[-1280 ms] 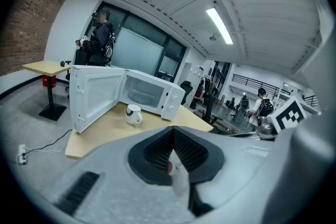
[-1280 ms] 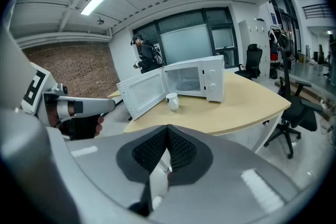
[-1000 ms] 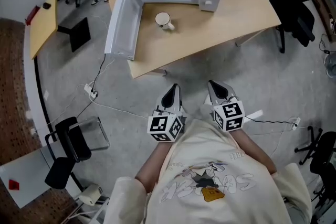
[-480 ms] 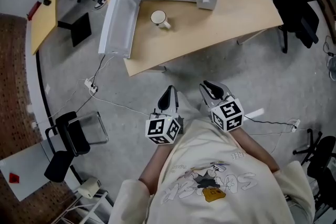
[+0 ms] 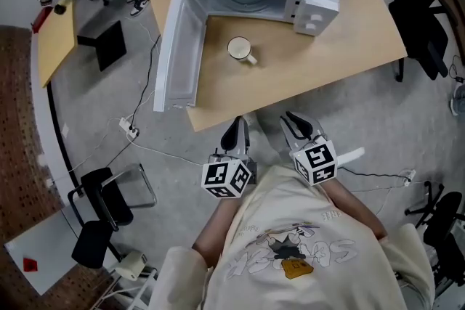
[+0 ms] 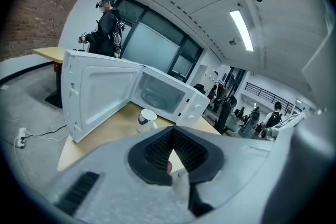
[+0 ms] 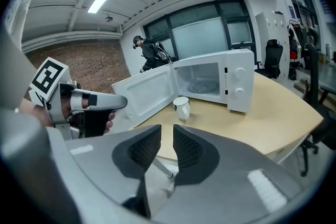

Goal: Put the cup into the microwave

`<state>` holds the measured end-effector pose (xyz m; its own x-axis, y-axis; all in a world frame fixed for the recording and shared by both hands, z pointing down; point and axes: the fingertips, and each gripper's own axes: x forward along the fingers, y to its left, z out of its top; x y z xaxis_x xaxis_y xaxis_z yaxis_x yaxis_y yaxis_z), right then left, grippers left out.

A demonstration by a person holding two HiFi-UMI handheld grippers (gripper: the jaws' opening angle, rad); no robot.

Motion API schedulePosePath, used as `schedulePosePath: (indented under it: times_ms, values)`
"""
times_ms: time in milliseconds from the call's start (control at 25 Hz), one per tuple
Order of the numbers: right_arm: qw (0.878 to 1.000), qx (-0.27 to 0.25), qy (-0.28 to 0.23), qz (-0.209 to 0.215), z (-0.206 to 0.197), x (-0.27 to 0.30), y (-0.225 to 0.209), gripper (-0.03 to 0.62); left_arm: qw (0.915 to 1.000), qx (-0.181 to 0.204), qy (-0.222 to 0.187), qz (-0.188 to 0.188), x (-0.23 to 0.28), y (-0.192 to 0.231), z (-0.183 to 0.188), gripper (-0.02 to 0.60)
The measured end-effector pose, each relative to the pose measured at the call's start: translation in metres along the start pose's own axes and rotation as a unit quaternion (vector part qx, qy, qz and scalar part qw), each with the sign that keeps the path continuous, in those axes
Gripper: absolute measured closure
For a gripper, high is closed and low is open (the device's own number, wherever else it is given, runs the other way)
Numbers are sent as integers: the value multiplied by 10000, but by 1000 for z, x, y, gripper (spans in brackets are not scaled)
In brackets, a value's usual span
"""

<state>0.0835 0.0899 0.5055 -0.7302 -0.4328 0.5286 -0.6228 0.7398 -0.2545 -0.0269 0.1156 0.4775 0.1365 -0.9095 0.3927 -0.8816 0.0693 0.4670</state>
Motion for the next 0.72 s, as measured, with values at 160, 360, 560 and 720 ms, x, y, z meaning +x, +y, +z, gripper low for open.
schedulePosePath:
  times_ms: [160, 360, 560, 720]
  values:
    - [9994, -25, 16, -352, 26, 39, -11, 551, 9996, 42, 143, -259, 28, 27, 24, 577]
    - [9982, -152, 86, -582, 45, 66, -17, 588, 9988, 10, 256, -419, 54, 43, 39, 577]
    - [9983, -271, 342, -388, 39, 82, -25, 589, 9983, 307, 300, -381, 77, 49, 42, 577]
    - [9979, -284, 438, -379, 39, 89, -28, 588, 9950, 896, 272, -335, 96, 62, 39, 524]
